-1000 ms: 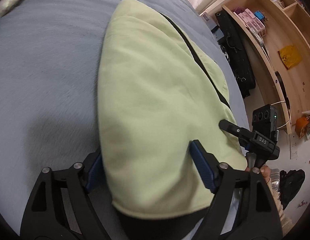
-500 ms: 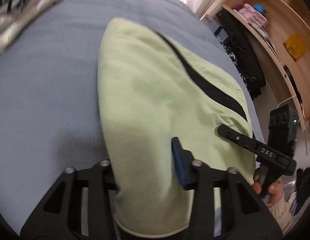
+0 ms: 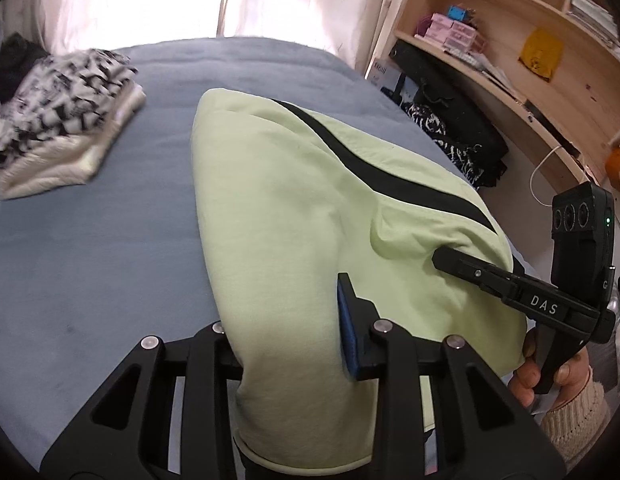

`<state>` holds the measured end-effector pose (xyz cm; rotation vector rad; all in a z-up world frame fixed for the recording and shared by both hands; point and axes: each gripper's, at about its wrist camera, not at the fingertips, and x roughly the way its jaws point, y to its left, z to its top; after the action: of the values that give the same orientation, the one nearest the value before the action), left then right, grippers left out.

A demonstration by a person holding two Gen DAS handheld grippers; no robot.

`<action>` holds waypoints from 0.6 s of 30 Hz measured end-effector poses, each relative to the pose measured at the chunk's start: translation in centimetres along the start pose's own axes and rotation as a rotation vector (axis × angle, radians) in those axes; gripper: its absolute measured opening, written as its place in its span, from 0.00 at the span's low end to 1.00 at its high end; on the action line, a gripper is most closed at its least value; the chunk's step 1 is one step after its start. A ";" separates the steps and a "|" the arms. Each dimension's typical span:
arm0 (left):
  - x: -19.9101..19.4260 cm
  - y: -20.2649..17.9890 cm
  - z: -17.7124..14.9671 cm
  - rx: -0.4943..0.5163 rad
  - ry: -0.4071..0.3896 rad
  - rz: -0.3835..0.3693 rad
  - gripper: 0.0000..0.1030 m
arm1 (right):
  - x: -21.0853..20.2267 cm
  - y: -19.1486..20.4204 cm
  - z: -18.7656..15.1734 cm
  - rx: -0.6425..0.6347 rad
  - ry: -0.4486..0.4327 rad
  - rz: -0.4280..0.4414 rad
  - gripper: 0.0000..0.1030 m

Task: Fold large clothes
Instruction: 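Lift the folded jacket with both tools and carry it onto the clothes stack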

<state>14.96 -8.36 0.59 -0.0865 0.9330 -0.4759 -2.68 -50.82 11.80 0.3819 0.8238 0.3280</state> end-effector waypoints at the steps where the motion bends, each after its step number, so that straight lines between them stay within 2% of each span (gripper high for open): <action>1: -2.0 0.9 -1.0 0.000 -0.009 0.005 0.28 | -0.5 1.2 -0.4 -0.010 -0.009 0.013 0.10; 7: -12.4 4.0 -4.6 -0.002 -0.063 0.047 0.28 | -1.4 7.8 -2.3 -0.073 -0.041 0.087 0.10; 12: -18.0 6.9 -6.0 -0.027 -0.112 0.051 0.28 | -0.8 12.4 -2.2 -0.129 -0.044 0.115 0.10; 18: -23.1 13.0 -5.8 -0.052 -0.162 0.051 0.28 | 1.8 18.6 -1.3 -0.178 -0.053 0.144 0.10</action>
<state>3.45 13.91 10.92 -0.1465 0.7867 -0.3912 -5.07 -33.38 18.22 0.2826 0.7108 0.5198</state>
